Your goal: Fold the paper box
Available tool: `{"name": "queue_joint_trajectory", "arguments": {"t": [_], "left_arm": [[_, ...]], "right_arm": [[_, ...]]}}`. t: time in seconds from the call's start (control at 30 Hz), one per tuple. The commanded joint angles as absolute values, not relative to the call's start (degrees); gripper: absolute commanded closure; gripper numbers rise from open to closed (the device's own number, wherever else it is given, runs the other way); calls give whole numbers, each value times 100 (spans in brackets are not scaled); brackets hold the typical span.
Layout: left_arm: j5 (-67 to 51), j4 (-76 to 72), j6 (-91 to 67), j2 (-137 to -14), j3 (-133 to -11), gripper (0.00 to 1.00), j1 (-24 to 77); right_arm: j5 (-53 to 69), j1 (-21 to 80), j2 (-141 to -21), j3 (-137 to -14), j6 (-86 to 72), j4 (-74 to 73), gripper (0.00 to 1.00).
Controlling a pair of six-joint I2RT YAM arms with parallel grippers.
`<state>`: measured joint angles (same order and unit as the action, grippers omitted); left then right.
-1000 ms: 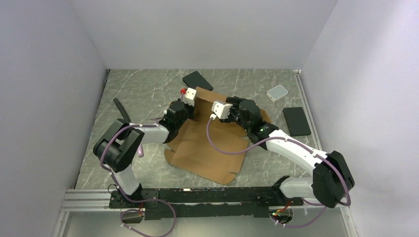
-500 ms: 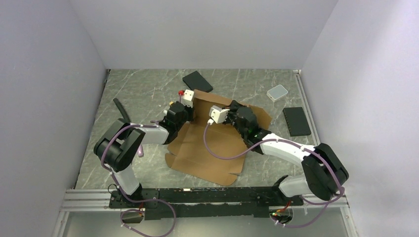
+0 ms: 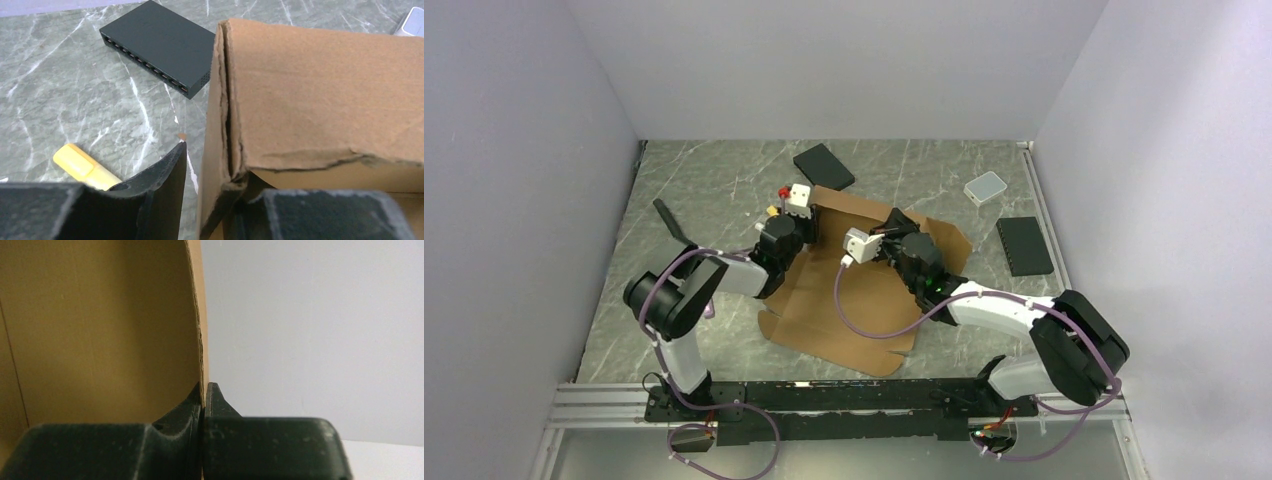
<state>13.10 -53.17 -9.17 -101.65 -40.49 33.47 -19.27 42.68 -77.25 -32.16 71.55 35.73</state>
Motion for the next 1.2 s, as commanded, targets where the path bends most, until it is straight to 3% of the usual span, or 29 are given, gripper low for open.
{"name": "queue_joint_trajectory", "arguments": {"t": [0.0,0.07,0.23,0.43,0.47,0.57,0.63,0.97,1.17], "left_arm": [[1643,-6321,-1069,-10506,-4044,71,3366],[1559,-6504,-1071,-10668,-4099,100,3366],[2313,-6998,-996,-10856,-3958,100,3526],[2163,-6595,-1048,-10717,-3899,100,3568],[2128,-6471,-1059,-10638,-3901,98,3568],[1934,-5669,-1163,-10272,-3957,68,3568],[1754,-5258,-1160,-9939,-3917,54,3568],[1508,-3763,-1517,-7838,-3047,20,3496],[814,-3515,-1642,-7190,-2544,18,3091]], "right_arm": [[-1893,4408,-7830,-3111,6825,3239,100],[-1926,4465,-7871,-3094,6822,3258,100],[-2018,4536,-7961,-3063,6824,3339,100],[-2077,4544,-8010,-3116,6800,3337,100],[-2084,4544,-8005,-3172,6757,3268,100],[-2073,4528,-7961,-3335,6646,3064,100],[-2076,4515,-7959,-3403,6623,3001,100],[-2021,4491,-7943,-3260,6695,3063,100],[-1976,4524,-8007,-3054,6989,3285,100]]}}
